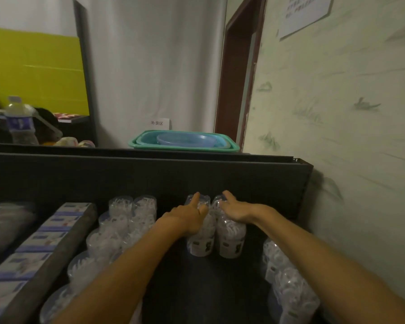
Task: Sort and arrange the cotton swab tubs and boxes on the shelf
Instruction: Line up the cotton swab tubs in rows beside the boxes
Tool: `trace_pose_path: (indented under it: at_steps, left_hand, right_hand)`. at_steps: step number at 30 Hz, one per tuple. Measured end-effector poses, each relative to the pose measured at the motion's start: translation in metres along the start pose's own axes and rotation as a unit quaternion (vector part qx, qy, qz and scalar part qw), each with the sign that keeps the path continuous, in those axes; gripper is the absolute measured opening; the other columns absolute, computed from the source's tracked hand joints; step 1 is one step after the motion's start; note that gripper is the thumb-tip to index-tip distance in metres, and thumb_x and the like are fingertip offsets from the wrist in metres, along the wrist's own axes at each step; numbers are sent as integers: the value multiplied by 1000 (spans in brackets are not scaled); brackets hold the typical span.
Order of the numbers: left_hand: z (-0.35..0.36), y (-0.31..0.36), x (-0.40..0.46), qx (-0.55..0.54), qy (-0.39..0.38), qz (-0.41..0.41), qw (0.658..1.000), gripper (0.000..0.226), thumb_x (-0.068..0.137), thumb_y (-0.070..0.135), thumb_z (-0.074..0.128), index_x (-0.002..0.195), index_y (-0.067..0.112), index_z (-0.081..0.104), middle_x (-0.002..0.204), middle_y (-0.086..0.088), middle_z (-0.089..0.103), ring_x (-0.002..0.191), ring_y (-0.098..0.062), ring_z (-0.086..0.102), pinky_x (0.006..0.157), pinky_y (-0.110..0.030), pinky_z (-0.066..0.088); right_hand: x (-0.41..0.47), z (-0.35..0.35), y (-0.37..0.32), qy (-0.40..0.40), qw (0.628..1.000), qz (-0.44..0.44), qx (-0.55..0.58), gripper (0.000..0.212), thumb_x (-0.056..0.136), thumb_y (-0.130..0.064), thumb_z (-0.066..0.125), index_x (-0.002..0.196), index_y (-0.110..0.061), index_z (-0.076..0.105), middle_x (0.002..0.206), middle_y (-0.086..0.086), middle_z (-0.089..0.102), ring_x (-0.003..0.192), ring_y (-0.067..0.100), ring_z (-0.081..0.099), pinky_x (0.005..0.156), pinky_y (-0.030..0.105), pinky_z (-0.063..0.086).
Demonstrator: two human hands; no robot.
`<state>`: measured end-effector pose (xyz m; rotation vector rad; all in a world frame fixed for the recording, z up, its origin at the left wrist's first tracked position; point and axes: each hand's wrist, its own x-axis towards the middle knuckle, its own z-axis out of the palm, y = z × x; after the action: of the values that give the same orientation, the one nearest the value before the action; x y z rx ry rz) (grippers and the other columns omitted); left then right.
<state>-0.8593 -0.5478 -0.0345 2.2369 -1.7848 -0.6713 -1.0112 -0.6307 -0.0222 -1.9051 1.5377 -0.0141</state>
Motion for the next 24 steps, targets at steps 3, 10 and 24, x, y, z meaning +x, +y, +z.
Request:
trace_pose_path:
  at_steps: [3, 10, 24]
  left_hand:
    - [-3, -12, 1, -9, 0, -12, 1000, 62, 97, 47, 23, 145, 36, -15, 148, -20, 32, 129, -37, 40, 107, -54, 30]
    - [-7, -17, -5, -32, -10, -6, 999, 65, 98, 37, 30, 145, 36, -15, 143, -21, 37, 121, -35, 48, 104, -52, 36]
    - [-12, -15, -9, -31, -19, 9, 999, 65, 98, 40, 28, 146, 35, -16, 143, -22, 38, 118, -35, 49, 105, -53, 34]
  right_hand:
    - [-1, 8, -11, -1, 1000, -8, -6, 62, 100, -43, 28, 150, -35, -7, 161, 9, 0, 144, 35, 17, 117, 53, 18]
    - [-8, 15, -18, 15, 1000, -19, 5, 60, 101, -39, 28, 151, -33, -6, 160, 14, 7, 139, 35, 30, 113, 49, 28]
    - [-7, 12, -18, 33, 999, -9, -33, 61, 100, -39, 27, 150, -35, -8, 159, 15, 9, 142, 38, 23, 115, 54, 21]
